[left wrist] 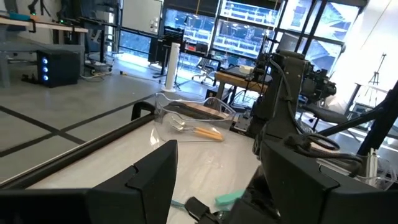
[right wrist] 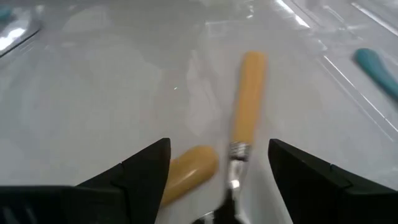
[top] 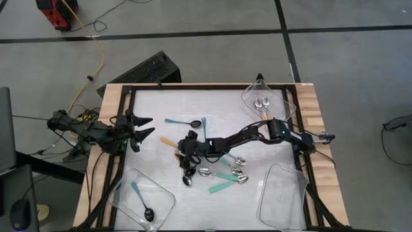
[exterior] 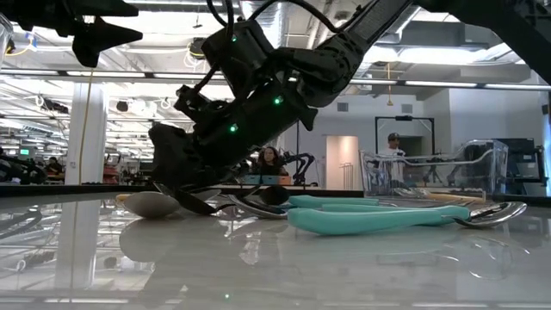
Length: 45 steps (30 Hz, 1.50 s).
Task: Sort silverware by color (type)
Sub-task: Put the yellow spoon into the top transparent bin
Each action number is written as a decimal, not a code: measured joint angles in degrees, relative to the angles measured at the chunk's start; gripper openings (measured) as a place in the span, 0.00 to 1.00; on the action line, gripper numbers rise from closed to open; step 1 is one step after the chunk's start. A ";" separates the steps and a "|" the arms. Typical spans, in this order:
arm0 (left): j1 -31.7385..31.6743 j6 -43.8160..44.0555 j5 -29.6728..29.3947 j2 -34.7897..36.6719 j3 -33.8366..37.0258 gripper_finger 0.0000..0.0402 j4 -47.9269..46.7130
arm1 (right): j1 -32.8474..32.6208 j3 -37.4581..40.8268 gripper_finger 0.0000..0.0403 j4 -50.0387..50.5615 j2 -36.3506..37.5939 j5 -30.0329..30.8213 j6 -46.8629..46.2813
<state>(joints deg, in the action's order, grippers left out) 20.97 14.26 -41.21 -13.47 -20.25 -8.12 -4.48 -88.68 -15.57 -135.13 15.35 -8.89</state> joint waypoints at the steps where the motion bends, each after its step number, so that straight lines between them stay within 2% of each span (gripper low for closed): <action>1: 0.00 0.00 0.00 0.00 0.00 0.54 0.07 | -0.16 0.00 0.76 0.04 0.00 0.23 0.10; 11: 0.01 0.00 0.01 0.00 0.00 0.54 0.26 | 0.62 -0.21 0.89 -0.47 1.01 2.43 0.11; 17: 0.00 -0.03 0.01 0.00 0.00 0.54 0.28 | 1.67 -2.62 0.88 2.45 1.01 1.49 0.35; 41: 0.02 -0.55 0.02 0.00 0.00 0.54 0.06 | 3.53 -2.60 0.87 12.67 0.83 2.58 -1.78; 45: 0.00 -0.51 0.02 0.00 0.00 0.54 0.06 | 3.53 -2.60 0.83 12.81 0.83 2.75 -1.79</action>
<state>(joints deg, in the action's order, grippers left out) 20.97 13.75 -41.19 -13.47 -20.25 -8.05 -0.95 -91.29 -2.76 -134.30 18.11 -10.68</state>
